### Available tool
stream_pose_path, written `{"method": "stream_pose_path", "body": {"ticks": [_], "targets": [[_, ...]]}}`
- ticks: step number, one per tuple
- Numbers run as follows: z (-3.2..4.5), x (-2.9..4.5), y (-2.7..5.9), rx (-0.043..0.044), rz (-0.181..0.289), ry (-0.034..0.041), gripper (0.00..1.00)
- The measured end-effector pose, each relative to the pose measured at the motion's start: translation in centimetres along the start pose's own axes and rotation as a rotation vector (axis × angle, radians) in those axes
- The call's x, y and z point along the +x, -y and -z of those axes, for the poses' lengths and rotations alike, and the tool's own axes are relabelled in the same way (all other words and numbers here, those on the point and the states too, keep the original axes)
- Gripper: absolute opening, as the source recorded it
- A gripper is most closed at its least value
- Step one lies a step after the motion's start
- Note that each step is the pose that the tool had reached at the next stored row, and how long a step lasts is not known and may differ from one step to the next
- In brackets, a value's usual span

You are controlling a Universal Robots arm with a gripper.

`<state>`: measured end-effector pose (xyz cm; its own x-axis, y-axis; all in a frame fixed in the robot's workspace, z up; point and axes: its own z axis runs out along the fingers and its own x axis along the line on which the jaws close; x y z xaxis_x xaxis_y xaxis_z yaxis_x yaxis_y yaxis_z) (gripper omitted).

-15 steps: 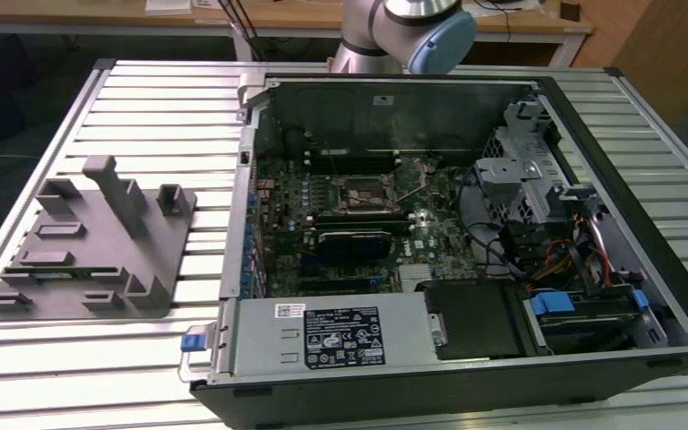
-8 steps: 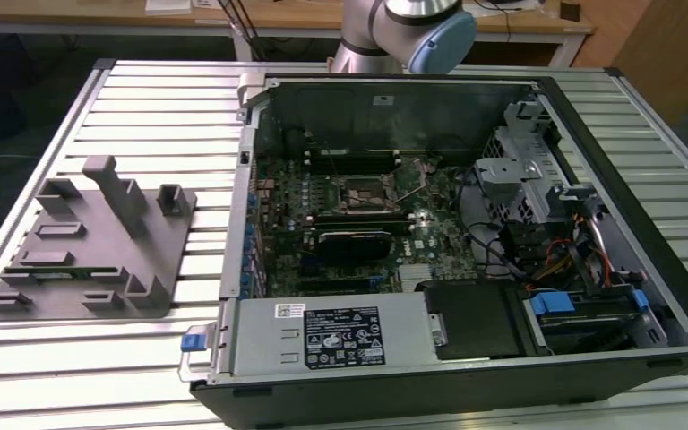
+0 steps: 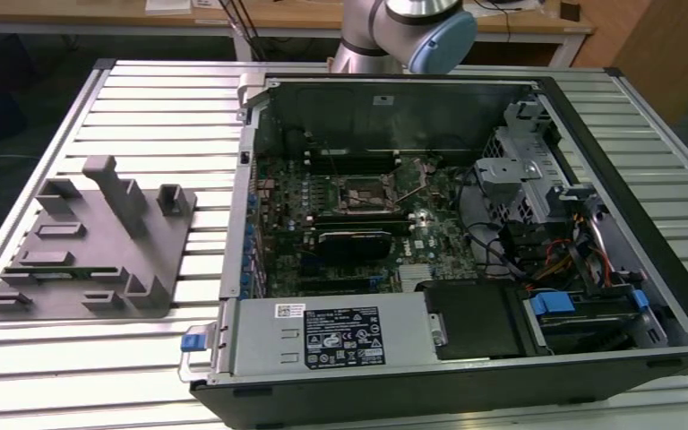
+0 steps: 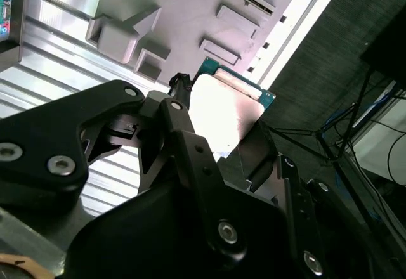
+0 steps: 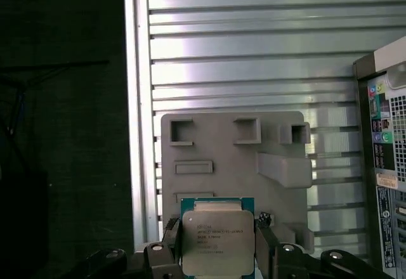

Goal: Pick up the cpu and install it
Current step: 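Pick up the cpu and move it towards the insertion slot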

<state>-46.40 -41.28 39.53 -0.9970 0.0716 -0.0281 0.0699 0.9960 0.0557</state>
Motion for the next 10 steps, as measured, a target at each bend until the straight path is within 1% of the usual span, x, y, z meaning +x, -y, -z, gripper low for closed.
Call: {"method": "stream_pose_path", "body": {"ticks": [10], "targets": [[-0.02, -0.7, -0.08, 0.0, 0.0, -0.0001, 0.55]]}}
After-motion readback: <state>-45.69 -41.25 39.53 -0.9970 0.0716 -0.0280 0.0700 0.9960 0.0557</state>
